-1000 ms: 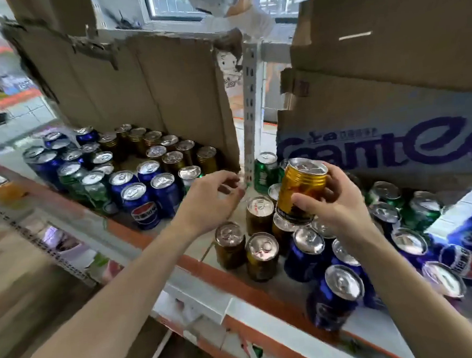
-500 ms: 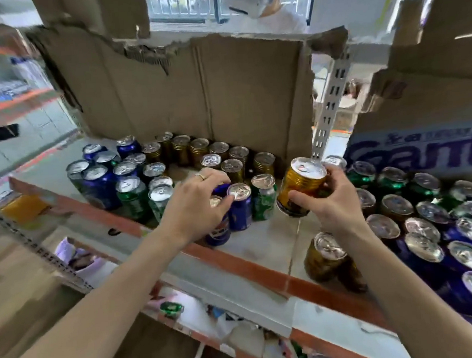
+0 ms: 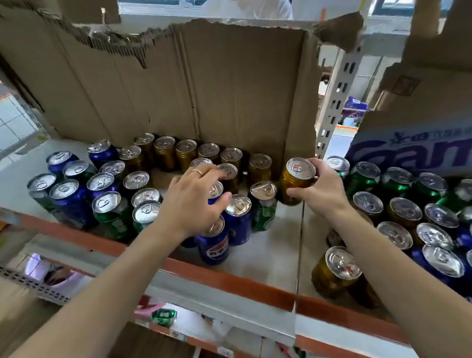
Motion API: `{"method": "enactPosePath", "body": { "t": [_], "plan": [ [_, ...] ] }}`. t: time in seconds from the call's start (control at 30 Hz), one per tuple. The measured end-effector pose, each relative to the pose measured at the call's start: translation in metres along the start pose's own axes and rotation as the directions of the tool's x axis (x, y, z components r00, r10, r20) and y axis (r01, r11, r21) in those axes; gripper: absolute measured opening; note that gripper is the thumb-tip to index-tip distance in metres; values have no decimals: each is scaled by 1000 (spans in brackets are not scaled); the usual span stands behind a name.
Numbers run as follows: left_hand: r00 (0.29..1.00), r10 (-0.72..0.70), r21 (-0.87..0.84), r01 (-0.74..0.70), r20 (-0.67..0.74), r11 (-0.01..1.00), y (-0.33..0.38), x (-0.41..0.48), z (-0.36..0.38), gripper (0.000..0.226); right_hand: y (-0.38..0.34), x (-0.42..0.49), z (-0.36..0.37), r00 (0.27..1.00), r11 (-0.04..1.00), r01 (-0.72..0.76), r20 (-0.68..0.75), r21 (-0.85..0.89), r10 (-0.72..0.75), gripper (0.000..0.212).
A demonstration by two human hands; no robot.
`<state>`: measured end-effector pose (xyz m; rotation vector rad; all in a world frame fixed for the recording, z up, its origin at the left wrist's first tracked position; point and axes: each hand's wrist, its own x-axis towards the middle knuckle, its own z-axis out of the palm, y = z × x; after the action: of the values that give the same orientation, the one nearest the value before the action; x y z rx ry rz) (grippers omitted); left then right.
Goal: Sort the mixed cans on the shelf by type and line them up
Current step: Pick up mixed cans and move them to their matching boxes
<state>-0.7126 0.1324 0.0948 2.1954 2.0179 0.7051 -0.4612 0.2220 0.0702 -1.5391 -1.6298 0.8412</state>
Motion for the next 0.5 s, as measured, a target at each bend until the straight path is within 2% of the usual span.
{"method": "enactPosePath", "body": {
  "t": [0.1, 0.5],
  "plan": [
    [1000, 9, 27, -9, 12, 1000, -7, 12, 2, 39, 7, 19, 12, 999, 999, -31, 35, -29, 32, 84],
    [998, -20, 49, 17, 63, 999, -20, 27, 11, 41, 27, 47, 41, 987, 979, -56, 140, -198, 84, 62]
  ]
}}
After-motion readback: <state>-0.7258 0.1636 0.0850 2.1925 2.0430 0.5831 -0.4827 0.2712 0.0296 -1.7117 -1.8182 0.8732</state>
